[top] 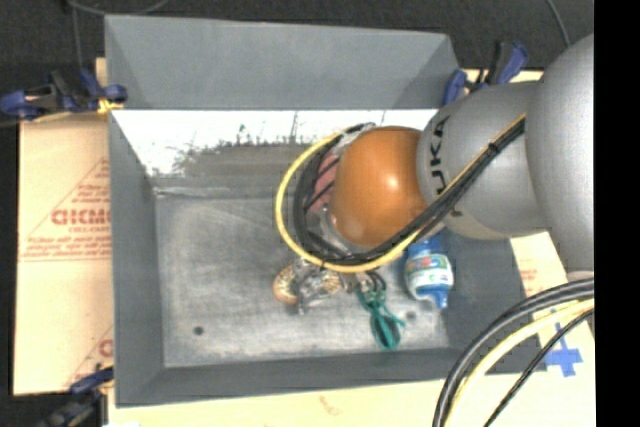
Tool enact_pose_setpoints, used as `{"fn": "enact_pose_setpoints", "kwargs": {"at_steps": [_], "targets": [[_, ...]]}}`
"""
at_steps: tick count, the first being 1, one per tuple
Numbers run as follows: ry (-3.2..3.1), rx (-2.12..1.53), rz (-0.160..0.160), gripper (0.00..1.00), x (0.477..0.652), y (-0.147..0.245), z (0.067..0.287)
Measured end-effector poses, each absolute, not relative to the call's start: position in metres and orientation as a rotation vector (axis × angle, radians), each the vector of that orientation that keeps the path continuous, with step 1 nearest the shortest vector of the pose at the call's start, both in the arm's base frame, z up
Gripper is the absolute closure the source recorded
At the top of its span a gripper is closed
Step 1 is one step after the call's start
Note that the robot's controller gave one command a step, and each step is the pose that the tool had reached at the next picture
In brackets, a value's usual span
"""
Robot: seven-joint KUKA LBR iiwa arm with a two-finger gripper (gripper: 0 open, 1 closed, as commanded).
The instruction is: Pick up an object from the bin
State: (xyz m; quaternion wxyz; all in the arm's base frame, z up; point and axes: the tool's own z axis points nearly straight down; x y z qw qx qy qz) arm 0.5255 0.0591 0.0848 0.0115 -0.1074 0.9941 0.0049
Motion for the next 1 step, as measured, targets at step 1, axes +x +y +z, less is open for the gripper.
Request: {"fn": "enact_pose_setpoints", "kwargs": {"at_steps": [1], "targets": [[3.101, -0.333, 0.016, 1.0, 0.5255, 0.0591, 0.0847]]}}
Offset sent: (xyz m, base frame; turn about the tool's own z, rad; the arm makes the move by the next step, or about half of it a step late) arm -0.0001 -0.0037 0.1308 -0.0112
